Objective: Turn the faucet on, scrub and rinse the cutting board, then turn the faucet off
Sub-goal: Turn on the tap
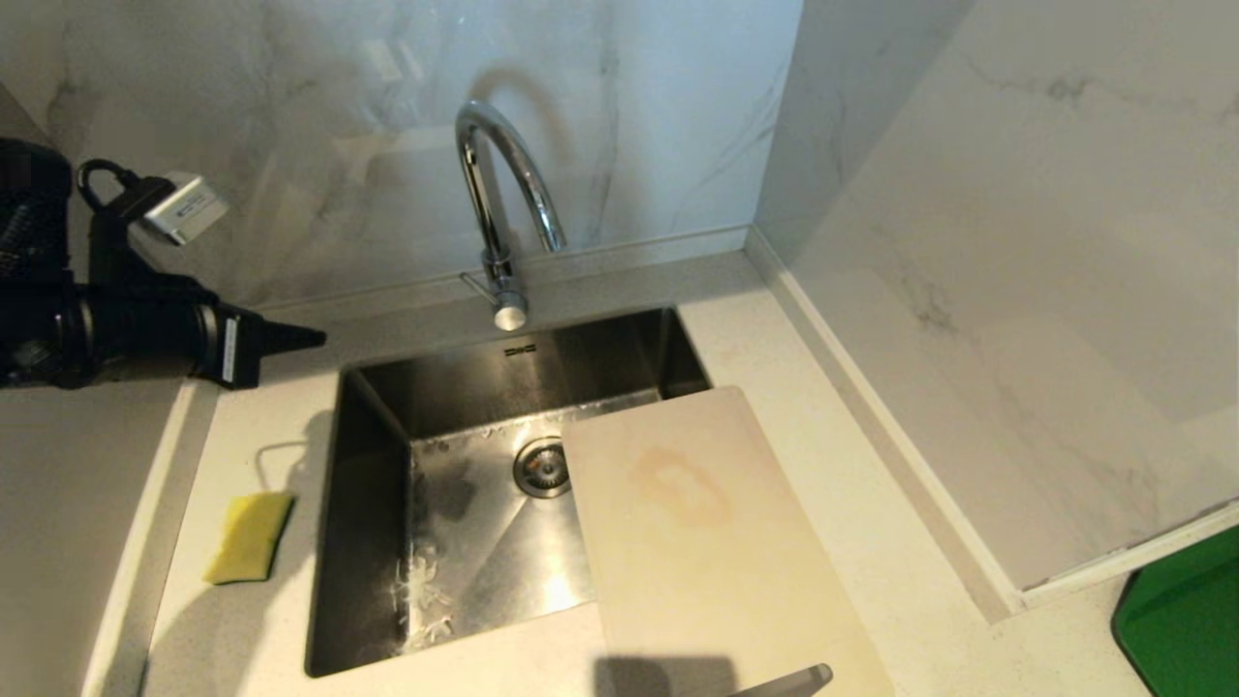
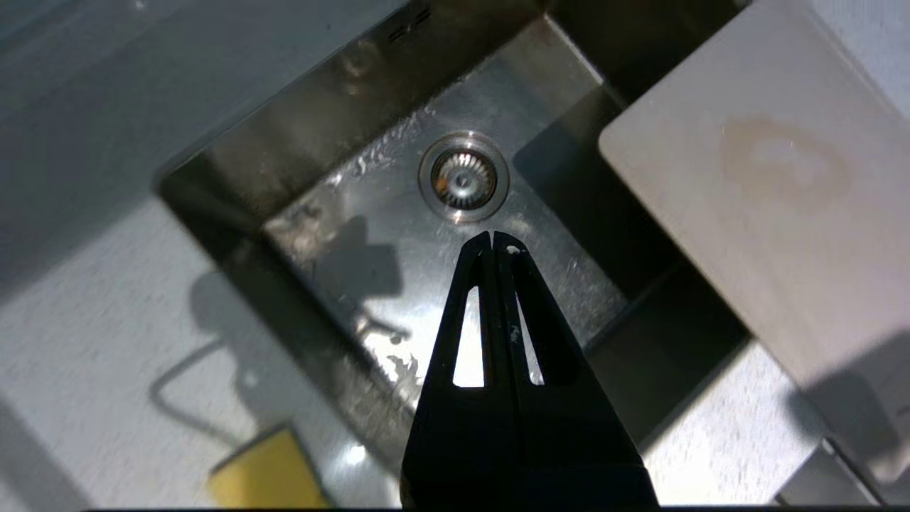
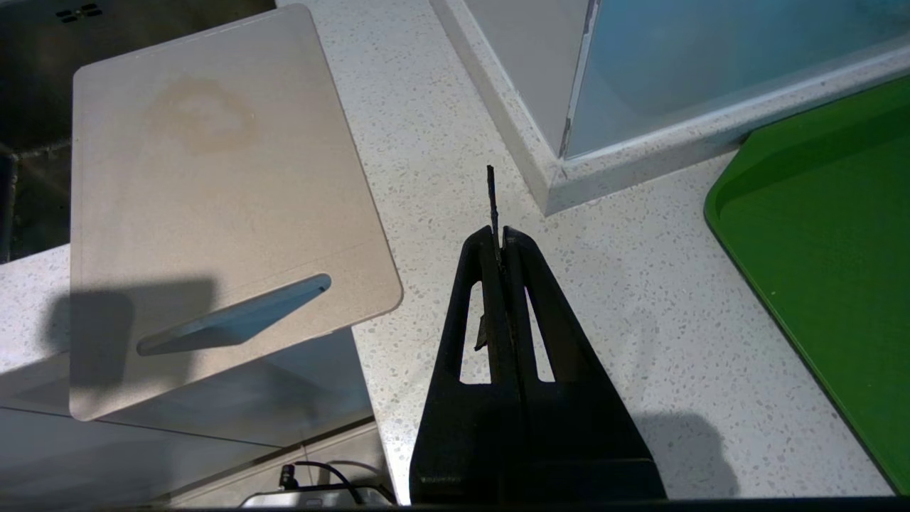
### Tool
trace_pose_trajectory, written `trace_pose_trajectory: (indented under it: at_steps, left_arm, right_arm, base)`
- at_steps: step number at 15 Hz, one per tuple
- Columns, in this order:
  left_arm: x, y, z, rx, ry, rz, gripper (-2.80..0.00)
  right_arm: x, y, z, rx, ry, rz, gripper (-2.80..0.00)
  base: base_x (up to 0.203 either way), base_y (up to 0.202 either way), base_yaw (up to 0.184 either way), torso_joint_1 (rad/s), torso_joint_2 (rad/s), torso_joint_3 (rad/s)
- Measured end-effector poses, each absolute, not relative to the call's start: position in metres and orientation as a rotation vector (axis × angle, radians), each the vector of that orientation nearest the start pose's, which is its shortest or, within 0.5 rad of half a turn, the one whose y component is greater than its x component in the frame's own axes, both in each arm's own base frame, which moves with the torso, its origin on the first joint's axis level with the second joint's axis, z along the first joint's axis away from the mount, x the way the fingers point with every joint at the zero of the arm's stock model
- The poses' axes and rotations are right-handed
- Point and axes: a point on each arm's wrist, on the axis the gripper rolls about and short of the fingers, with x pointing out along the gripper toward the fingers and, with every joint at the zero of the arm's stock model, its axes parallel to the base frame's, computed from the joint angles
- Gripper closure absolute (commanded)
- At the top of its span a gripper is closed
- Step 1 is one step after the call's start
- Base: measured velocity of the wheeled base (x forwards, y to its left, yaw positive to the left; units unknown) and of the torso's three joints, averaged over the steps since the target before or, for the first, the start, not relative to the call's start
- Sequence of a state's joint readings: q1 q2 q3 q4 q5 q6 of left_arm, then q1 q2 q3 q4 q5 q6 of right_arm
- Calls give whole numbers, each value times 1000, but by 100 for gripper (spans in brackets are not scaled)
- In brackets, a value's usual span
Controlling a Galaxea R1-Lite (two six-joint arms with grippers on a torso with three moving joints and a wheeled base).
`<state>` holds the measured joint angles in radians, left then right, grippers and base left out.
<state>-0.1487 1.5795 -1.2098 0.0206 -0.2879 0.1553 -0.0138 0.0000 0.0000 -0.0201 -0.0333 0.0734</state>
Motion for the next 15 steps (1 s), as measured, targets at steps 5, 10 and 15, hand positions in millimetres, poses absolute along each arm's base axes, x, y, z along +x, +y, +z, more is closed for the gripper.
trace_pose_trajectory:
  at_steps: [5,10,15]
  left_arm:
    - [340,-64,273,82,323,-467,0]
    - [380,-77,264,83,311,-471,0]
    - [415,-89,261,17,288,-380,0]
  right_arm:
    - [-23,0,78,74,-22,-47,0]
    - [-23,0,78,73,-22,-46,0]
    - [-23,0,78,74,-22,-47,0]
  base:
    - [0,0,0,0,0,0]
    - [0,0,0,0,0,0]
    - [0,0,0,0,0,0]
